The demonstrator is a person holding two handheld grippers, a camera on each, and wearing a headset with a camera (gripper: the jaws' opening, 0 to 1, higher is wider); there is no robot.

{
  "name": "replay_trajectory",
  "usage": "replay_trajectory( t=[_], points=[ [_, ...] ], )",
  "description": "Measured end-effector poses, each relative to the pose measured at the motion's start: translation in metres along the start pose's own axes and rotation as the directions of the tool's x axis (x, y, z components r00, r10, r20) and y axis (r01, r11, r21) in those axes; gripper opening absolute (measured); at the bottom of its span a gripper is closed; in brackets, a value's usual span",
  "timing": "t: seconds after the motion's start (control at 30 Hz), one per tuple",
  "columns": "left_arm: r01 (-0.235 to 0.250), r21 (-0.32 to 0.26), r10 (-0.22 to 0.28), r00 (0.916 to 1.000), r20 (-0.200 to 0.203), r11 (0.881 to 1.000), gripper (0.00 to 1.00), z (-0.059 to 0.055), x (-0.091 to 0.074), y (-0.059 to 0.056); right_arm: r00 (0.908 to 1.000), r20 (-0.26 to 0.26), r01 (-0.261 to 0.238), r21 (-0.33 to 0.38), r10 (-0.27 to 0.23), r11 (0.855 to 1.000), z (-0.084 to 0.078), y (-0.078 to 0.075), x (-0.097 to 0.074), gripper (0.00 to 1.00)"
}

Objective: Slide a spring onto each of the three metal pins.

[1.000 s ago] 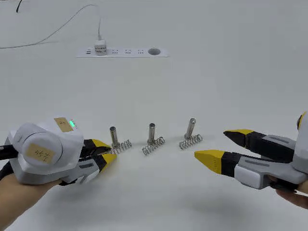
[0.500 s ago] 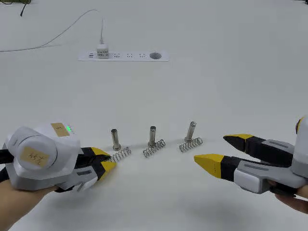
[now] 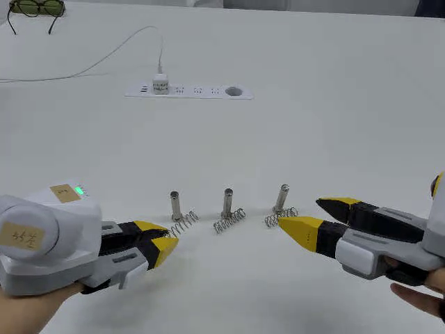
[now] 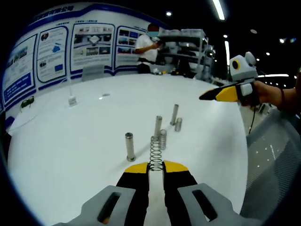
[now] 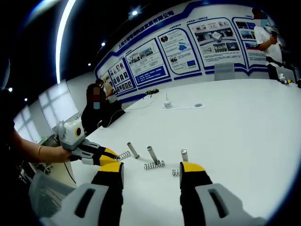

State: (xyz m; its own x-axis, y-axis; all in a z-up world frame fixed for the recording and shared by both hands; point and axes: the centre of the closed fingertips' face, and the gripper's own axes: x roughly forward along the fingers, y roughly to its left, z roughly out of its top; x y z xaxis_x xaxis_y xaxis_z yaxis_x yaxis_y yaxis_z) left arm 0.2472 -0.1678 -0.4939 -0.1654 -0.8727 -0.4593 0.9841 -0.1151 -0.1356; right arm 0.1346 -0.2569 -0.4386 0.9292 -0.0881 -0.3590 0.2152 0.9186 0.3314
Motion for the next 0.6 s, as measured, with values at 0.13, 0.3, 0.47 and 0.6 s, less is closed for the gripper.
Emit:
replay_trajectory(
  t=[0.13,0.3,0.47,0.6],
  points=[
    [0.008,-0.057,-0.004,0.9979,0.064,0.998,0.10,0.010,-0.005,-0.009,0.9992,-0.001,-0.041,0.033,0.041,0.999,-0.002,0.011,0.006,0.46],
    [0.023,-0.089,-0.014,0.9945,0.104,0.996,0.10,0.018,-0.010,-0.019,0.9944,0.020,-0.105,0.061,0.104,0.993,0.001,0.028,0.016,0.43],
    [0.043,-0.118,-0.023,0.9862,0.164,0.992,0.10,0.033,-0.015,-0.030,0.9835,0.075,-0.173,0.120,0.165,0.978,0.010,0.048,0.025,0.40],
    [0.055,-0.127,-0.028,0.9781,0.206,0.990,0.10,0.044,-0.019,-0.037,0.9756,0.106,-0.207,0.157,0.192,0.966,0.019,0.057,0.030,0.37]
  ],
)
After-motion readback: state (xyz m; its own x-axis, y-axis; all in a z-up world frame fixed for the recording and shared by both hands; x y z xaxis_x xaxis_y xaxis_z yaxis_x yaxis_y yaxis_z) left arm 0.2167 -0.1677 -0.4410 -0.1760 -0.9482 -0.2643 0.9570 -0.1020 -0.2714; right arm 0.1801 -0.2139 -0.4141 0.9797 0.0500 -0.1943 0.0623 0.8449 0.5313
